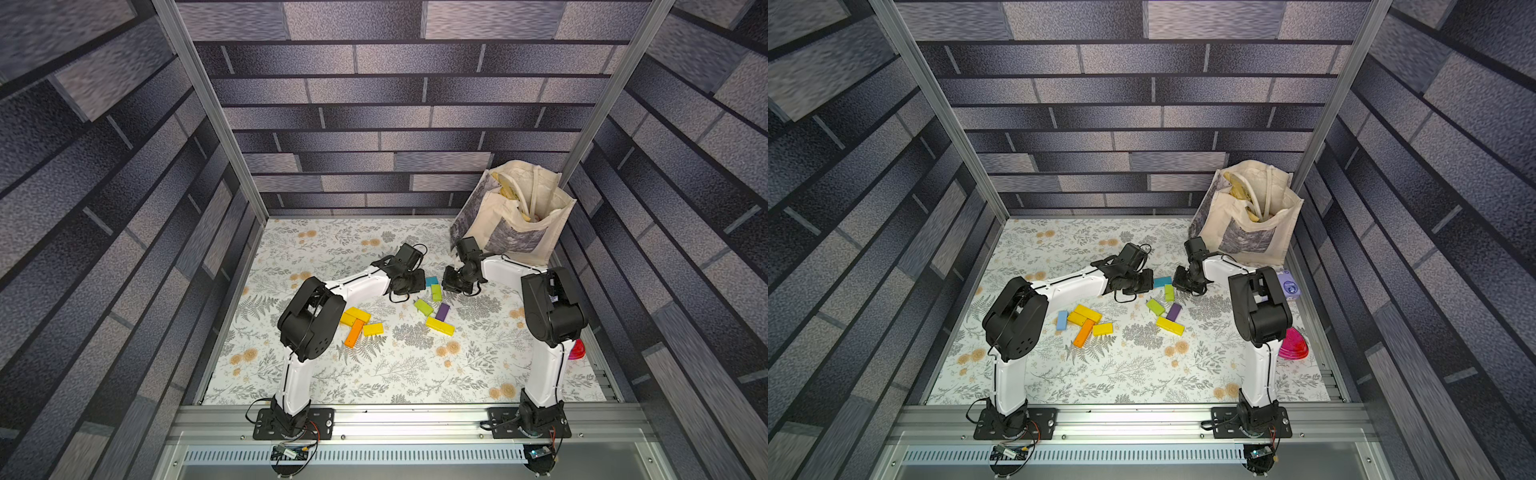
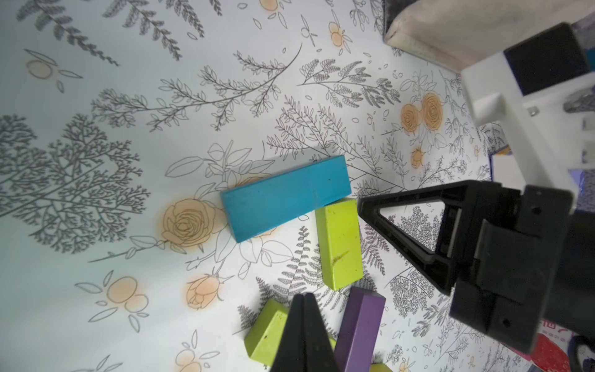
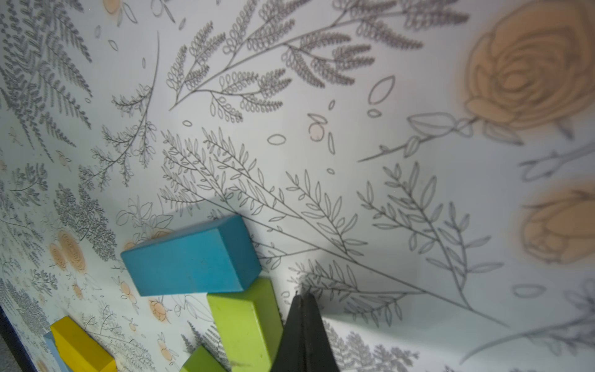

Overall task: Assemble the letter p with building blocks
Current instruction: Assemble the building block at the center of the board.

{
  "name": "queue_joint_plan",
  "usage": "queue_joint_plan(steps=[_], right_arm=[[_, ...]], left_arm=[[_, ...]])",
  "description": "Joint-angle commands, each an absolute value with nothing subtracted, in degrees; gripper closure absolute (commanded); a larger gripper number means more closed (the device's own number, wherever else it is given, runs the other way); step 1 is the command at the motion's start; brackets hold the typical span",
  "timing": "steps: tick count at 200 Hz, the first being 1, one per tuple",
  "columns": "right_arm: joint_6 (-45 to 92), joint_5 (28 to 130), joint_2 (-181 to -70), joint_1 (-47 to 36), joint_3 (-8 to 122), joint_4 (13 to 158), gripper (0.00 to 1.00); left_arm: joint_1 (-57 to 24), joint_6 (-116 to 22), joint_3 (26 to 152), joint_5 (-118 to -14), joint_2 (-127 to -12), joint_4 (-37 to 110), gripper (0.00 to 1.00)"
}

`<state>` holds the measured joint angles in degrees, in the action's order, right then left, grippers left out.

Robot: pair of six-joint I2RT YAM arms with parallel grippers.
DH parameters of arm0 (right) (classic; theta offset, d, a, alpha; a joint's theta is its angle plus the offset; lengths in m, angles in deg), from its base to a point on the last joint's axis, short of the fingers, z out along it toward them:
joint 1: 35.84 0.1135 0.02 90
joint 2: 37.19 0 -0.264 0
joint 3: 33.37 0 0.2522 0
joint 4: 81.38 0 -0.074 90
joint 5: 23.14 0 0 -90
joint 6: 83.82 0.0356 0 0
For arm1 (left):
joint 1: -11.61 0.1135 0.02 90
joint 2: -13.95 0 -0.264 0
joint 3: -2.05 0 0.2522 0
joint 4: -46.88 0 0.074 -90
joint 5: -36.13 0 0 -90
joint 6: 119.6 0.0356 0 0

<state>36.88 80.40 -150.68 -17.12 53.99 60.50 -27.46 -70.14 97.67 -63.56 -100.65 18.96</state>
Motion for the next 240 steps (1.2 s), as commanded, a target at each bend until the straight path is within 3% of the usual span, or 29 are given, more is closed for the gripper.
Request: queue_joint_plan(steps=[1, 240], right_arm=[[37.45, 81.84, -151.31, -16.82, 52.8, 61.48, 1.0], [37.38, 82.12, -149.77, -16.77, 52.47, 59.86, 1.0]], left_arm=[[-28.21, -70.01, 99.68, -64.89, -103.29, 17.22, 1.0], [-29.04, -70.65, 105.44, -67.62, -110.24, 13.98, 1.0]])
